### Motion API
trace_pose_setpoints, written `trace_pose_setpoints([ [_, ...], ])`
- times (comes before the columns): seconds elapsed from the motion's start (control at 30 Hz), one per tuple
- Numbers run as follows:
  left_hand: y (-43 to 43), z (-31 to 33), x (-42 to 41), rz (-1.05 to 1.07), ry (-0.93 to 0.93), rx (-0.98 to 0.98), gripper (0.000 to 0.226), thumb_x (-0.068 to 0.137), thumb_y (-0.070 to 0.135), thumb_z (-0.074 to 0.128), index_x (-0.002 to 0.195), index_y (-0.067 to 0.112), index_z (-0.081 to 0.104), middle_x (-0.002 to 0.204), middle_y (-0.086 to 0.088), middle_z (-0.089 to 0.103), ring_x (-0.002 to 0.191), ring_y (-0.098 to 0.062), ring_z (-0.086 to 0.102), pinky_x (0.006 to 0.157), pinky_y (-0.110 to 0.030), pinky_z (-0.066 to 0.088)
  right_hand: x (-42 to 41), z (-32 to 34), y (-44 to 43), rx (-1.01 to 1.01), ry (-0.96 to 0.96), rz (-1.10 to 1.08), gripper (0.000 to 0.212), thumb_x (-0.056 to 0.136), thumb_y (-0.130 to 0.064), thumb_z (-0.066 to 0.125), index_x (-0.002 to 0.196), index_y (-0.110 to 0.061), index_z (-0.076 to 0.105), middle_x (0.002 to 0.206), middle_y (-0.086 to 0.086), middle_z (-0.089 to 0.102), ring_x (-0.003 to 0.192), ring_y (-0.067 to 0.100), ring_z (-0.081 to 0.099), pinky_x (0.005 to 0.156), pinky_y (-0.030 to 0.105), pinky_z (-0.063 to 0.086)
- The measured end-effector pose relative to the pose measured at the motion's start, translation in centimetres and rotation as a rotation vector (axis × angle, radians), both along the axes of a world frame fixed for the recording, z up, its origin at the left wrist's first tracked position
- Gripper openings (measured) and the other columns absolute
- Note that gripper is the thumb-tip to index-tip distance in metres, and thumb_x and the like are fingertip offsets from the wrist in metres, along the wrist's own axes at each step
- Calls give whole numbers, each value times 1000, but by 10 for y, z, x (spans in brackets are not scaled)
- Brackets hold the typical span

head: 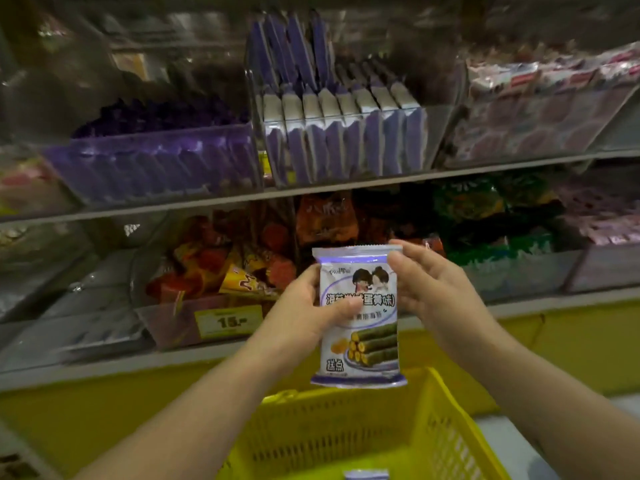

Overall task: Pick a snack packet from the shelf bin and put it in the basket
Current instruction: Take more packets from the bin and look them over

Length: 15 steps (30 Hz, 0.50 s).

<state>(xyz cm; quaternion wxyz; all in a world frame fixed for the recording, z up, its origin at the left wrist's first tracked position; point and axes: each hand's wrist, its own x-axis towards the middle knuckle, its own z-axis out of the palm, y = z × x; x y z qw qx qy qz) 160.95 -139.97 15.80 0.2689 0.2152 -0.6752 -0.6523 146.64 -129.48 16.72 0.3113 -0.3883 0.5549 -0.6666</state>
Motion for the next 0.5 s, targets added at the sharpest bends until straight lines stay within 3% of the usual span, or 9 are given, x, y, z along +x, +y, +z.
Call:
trace_pose_setpoints([
  [0.07, -2, -18, -2, -6, -5, 33, 39, 82, 5, 71, 116, 19, 58, 107, -5, 74, 96, -26, 72, 82, -42, 59, 1, -16, -6, 65, -144, 64, 59, 68, -48, 68, 114, -10, 65, 99, 9, 75, 91, 24, 73, 72, 32, 58],
  [0.17, -4, -37, -9, 18, 5, 75, 36, 82, 3, 69, 113, 19, 60, 104, -2, 75, 95, -23, 72, 78, -35, 60, -1, -30, -13, 125, -275, 80, 40, 76, -37, 65, 99, -5, 70, 96, 15, 75, 81, 22, 73, 62, 26, 57],
  [0.33, -12, -50, -18, 106, 21, 162, 39, 71, 44, 67, 104, 22, 70, 101, -4, 76, 94, -22, 72, 85, -41, 56, -3, -41, -23, 121, -329, 58, 35, 74, -30, 66, 96, -4, 71, 92, 13, 76, 76, 17, 72, 62, 25, 56],
  [0.5, -12, -55, -20, 102, 49, 275, 42, 74, 42, 66, 103, 13, 73, 102, -11, 75, 96, -27, 72, 85, -39, 55, -5, -52, -25, 137, -348, 11, 30, 66, -29, 68, 86, -7, 73, 84, 10, 75, 72, 13, 70, 66, 28, 51],
])
